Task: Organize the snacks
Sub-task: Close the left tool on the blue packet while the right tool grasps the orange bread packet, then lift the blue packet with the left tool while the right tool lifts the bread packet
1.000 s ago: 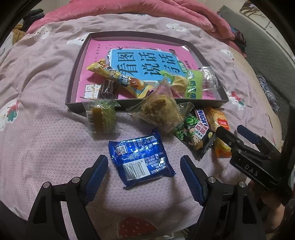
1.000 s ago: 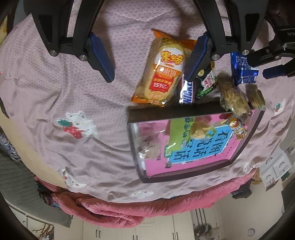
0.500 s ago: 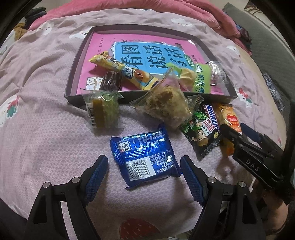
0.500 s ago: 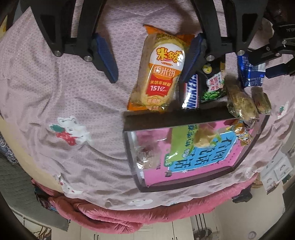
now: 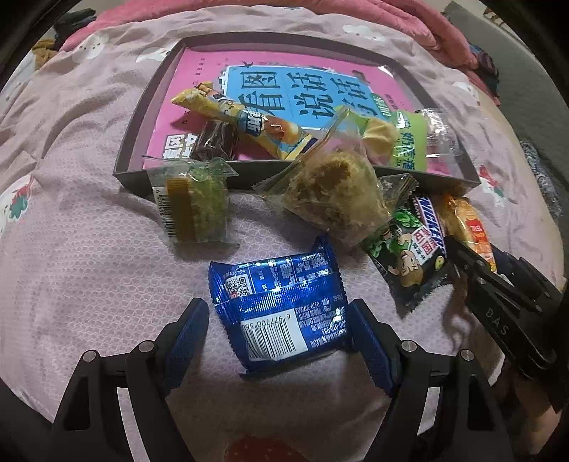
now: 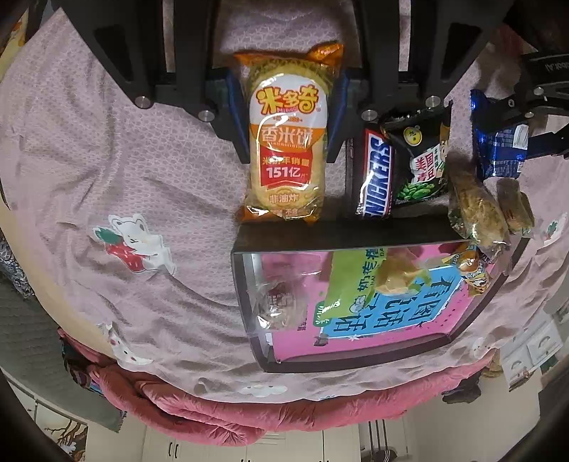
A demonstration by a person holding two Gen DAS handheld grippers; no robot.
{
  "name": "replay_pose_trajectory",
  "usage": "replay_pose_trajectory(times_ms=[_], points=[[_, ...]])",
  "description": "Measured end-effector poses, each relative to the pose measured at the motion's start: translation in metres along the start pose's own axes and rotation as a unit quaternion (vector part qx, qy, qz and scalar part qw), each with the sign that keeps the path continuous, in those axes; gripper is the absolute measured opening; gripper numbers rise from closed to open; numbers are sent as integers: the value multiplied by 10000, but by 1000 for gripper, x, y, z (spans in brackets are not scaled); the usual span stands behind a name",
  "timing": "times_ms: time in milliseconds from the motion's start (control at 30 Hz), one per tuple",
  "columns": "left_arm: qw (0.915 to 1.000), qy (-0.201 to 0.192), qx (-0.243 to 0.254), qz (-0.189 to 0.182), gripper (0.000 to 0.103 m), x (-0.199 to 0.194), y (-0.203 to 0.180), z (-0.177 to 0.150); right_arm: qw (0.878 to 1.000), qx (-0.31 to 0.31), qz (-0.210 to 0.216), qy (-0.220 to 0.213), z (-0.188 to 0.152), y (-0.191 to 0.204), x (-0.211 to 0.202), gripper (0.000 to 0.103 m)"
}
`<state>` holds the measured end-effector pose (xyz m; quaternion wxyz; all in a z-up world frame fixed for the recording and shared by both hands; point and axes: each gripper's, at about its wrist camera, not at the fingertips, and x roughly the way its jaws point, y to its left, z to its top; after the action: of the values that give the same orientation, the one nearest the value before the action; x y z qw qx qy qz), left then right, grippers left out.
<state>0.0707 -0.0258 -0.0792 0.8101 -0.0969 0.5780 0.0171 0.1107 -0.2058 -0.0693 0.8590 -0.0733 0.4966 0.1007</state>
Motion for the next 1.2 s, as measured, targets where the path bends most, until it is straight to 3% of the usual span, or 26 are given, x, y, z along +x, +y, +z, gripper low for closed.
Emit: replay_pose_trajectory(times_ms=[300, 367, 433, 733, 1200], points=[[9999, -77, 1, 88, 81, 7, -4, 0, 9988, 195, 441, -112, 0, -11, -1, 36], [9999, -102, -43, 32, 77, 6, -1, -1, 9984, 220, 506, -153, 1, -12, -4, 36], [9999, -130, -57, 8, 66, 4, 2, -1, 9977, 230, 593, -237, 1, -11, -8, 36], [9996, -153, -57, -222, 56, -4, 14, -3, 9951, 171, 756, -609, 4, -8, -26, 36], [9987, -90, -109, -498, 56, -21, 24, -16, 9934, 100, 864, -744, 5, -5, -32, 36]])
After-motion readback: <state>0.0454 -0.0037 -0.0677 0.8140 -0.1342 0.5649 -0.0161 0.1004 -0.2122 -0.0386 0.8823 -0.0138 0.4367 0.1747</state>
